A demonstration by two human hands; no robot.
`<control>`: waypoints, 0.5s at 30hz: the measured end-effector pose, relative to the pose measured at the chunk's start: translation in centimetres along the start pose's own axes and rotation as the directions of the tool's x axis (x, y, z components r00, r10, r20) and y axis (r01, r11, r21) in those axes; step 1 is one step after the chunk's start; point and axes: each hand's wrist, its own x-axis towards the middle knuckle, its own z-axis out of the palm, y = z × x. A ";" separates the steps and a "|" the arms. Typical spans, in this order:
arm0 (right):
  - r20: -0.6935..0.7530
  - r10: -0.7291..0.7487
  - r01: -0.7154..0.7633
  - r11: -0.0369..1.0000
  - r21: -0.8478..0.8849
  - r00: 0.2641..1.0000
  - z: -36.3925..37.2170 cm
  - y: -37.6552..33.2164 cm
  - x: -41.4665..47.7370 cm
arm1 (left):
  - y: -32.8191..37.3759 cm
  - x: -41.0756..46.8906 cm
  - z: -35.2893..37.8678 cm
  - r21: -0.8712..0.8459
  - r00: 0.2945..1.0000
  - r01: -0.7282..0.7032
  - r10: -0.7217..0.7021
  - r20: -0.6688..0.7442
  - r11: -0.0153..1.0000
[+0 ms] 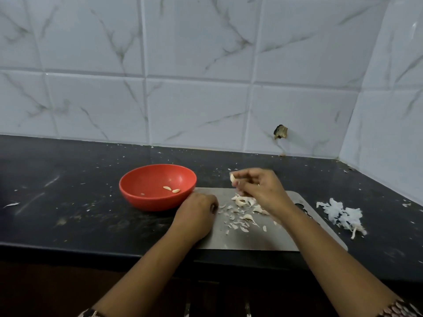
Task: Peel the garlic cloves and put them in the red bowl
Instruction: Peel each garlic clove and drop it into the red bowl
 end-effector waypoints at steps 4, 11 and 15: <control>0.160 -0.171 0.214 0.927 -0.308 0.972 3.6 -2.7 3.9 | -0.2 -0.2 0.2 -0.022 0.999 -0.037 0.036 -0.035 0.999; 0.449 -0.018 0.389 0.531 -0.753 0.893 11.4 -3.2 8.3 | 0.0 -0.2 0.0 -0.034 1.000 -0.003 0.002 -0.015 0.999; 0.442 0.000 0.394 0.456 -0.798 0.897 12.1 -3.0 8.6 | 0.0 -0.3 -0.1 0.007 1.000 -0.001 0.001 -0.006 1.000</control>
